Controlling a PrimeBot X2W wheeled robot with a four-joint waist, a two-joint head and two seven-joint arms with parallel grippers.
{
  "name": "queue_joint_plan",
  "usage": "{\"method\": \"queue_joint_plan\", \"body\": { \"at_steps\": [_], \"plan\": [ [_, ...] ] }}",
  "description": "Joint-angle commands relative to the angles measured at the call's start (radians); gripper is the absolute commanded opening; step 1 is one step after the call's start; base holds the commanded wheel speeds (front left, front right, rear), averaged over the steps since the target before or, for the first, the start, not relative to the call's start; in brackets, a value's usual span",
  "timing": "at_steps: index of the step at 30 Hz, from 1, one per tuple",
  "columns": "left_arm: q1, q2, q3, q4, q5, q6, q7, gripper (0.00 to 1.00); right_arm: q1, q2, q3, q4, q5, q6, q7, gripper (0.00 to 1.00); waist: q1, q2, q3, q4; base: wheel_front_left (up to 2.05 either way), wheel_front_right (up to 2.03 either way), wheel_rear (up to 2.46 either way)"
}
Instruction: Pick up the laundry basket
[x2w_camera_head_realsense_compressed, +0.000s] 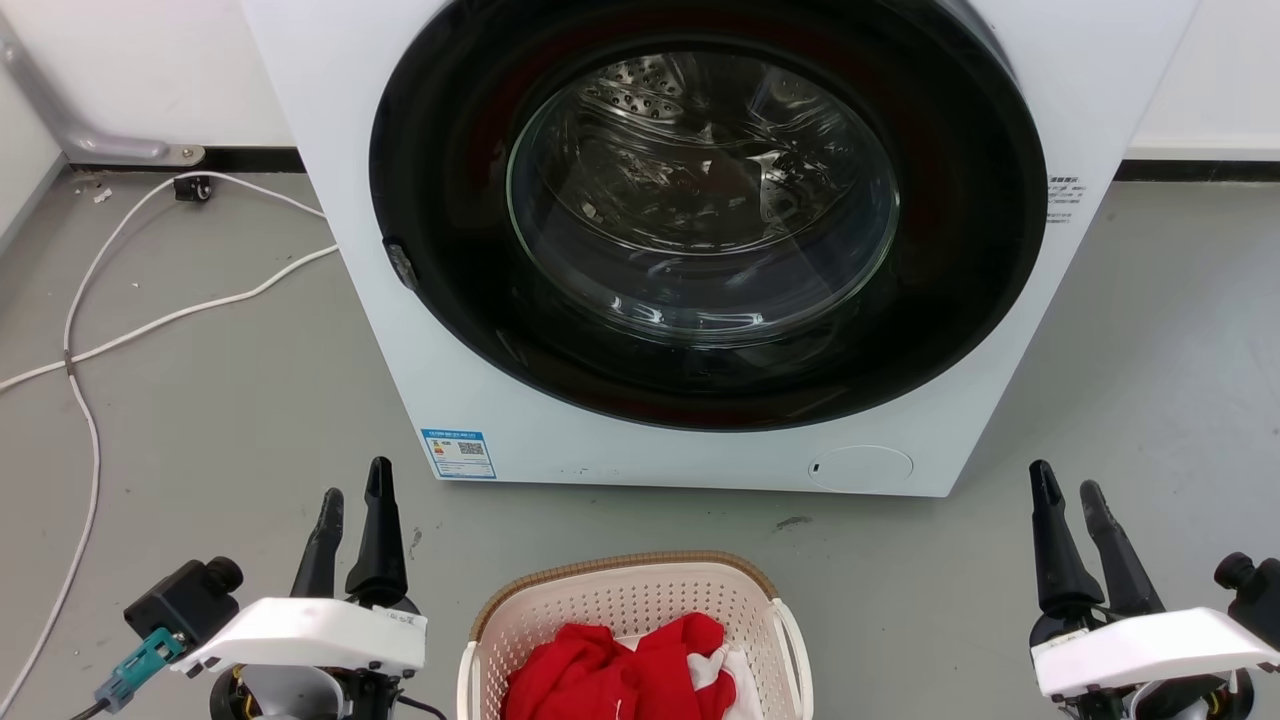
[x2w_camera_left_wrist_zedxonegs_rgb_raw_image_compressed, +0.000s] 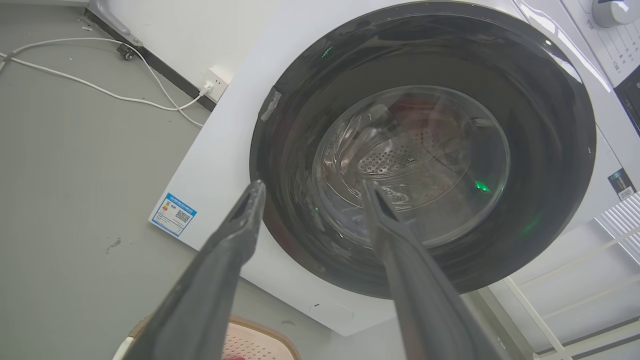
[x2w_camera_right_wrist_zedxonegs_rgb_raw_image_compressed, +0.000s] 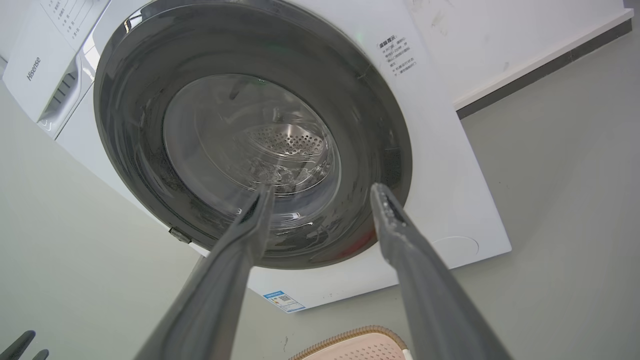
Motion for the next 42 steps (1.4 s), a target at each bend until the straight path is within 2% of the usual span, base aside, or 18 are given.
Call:
{"method": "queue_joint_plan", "body": {
  "at_steps": [1,26,42],
  "plan": [
    [0.000,0.003,-0.003,-0.020,0.036,0.003,-0.011,1.00,-0.002,-0.001,0.002,-0.023,-0.039,0.000,-0.012,1.00,0.0000,0.0000,0.001,0.000,0.00,0.00,0.00],
    [0.027,0.003,-0.027,-0.042,0.316,0.027,-0.078,1.00,0.038,-0.001,0.021,-0.072,-0.333,0.000,-0.080,1.00,0.0000,0.0000,0.006,0.001,0.00,0.00,0.00],
    [0.043,0.003,-0.037,-0.057,0.444,0.026,-0.111,1.00,0.057,-0.001,0.034,-0.095,-0.473,0.000,-0.113,1.00,0.0000,0.0000,0.011,0.001,0.00,0.00,0.00]
  ]
}}
